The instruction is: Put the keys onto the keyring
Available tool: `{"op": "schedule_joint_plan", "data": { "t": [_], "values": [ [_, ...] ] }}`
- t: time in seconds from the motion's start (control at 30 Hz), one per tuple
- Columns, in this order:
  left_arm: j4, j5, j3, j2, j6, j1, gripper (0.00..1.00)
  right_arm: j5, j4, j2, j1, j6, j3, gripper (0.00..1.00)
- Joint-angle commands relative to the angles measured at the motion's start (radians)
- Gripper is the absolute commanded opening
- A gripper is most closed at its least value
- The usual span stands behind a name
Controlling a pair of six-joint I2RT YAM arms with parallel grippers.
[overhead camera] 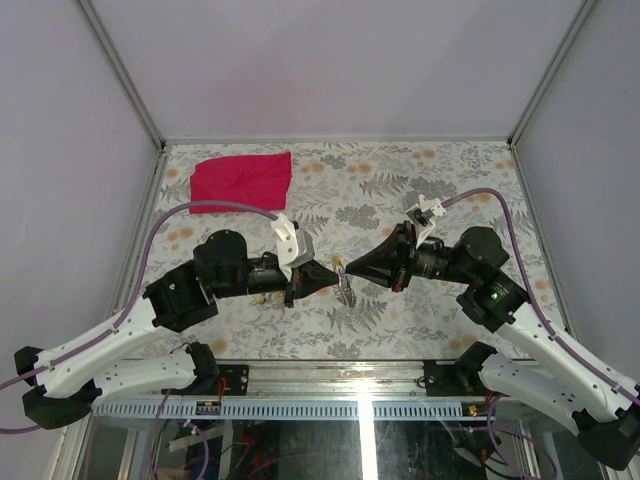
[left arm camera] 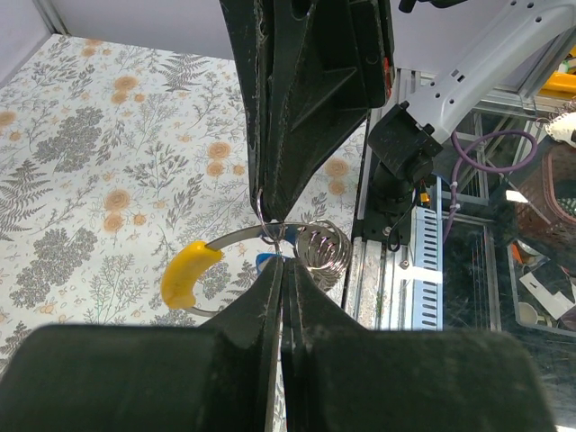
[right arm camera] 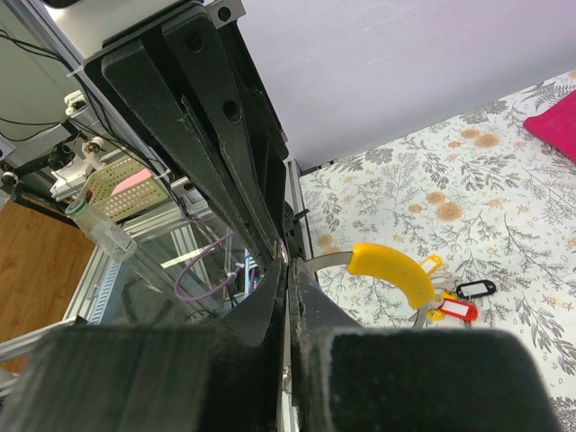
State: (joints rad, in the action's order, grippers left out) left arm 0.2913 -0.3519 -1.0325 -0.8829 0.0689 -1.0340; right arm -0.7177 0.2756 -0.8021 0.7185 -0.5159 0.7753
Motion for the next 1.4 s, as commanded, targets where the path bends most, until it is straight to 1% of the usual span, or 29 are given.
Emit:
{"op": "schedule_joint_plan", "data": {
  "t": [0.0, 0.37, 0.73, 0.97, 1.37],
  "values": [
    [-0.042, -0.039, -0.04, 0.003, 0.015, -0.007, 0.0, 0.07, 0.061, 0.019, 0.003, -0.002, 0.012, 0.0],
    [-0.035, -0.01, -0.04, 0.013, 0.014, -0.007, 0.0, 0.091, 0.104, 0.041, 0.004, -0.015, -0.012, 0.0],
    [-0.029, 0.02, -0.03, 0.028, 0.015, -0.006, 0.0, 0.132, 0.227, 0.08, 0.004, -0.072, -0.067, 0.0],
    [-0.029, 0.035, -0.025, 0.036, 0.013, -0.006, 0.0, 0.149, 0.246, 0.099, 0.004, -0.083, -0.084, 0.0],
    [-0.034, 0.039, -0.018, 0.038, 0.009, -0.006, 0.0, 0.232, 0.29, 0.134, 0.003, -0.103, -0.115, 0.0]
  ]
}}
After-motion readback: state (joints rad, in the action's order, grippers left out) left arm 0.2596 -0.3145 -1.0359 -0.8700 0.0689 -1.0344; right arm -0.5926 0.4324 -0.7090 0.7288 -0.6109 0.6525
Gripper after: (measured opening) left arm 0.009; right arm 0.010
